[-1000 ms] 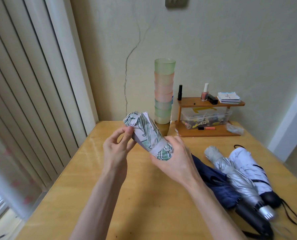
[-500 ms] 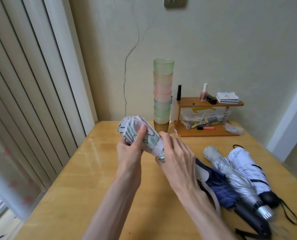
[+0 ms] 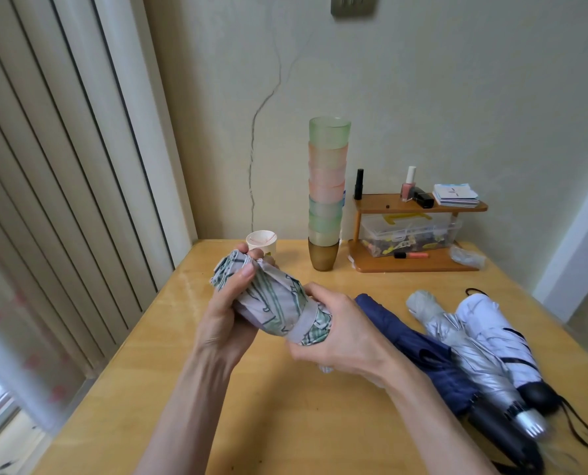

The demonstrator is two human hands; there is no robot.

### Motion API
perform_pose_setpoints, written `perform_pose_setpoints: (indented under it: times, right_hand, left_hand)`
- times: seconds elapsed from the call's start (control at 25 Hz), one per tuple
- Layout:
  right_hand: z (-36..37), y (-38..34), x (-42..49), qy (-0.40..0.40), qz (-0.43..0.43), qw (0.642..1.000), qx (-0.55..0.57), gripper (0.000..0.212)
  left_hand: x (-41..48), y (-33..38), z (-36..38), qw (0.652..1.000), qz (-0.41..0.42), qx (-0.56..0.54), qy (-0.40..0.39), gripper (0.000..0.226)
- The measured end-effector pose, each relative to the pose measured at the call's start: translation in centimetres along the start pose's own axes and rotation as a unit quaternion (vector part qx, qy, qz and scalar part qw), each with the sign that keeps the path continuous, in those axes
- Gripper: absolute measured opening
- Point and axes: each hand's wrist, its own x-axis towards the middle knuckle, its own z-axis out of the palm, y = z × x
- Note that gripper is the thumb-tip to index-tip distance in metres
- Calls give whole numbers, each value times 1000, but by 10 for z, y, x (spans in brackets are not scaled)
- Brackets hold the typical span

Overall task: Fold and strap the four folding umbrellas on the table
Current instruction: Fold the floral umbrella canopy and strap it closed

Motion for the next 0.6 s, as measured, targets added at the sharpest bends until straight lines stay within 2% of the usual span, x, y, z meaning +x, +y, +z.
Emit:
perform_pose_setpoints:
  times: [0.12,0.2,0.28,0.36,0.44,0.6]
  right_hand:
    - [-2,3,-1,-5,21,999,41,46]
    - [1,4,-2,52,11,999,-3,62]
    - [4,4,-3,107,-17,994,-27,67]
    - [4,5,-2,113,-31,993,1,61]
    - [2,4,-2,90,-23,995,35,52]
    - [-9,0,-5,25,8,993,116,36]
  left_hand:
    - [2,0,4,998,-1,59,17,36]
    - [5,-1,10,990,29,132,51,25]
    - [7,-3,13,982,63,155,84,37]
    - [8,-6,12,976,76,183,94,59]
    - [7,-9,9,969,74,216,92,71]
    - [7,-5,8,974,62,197,92,49]
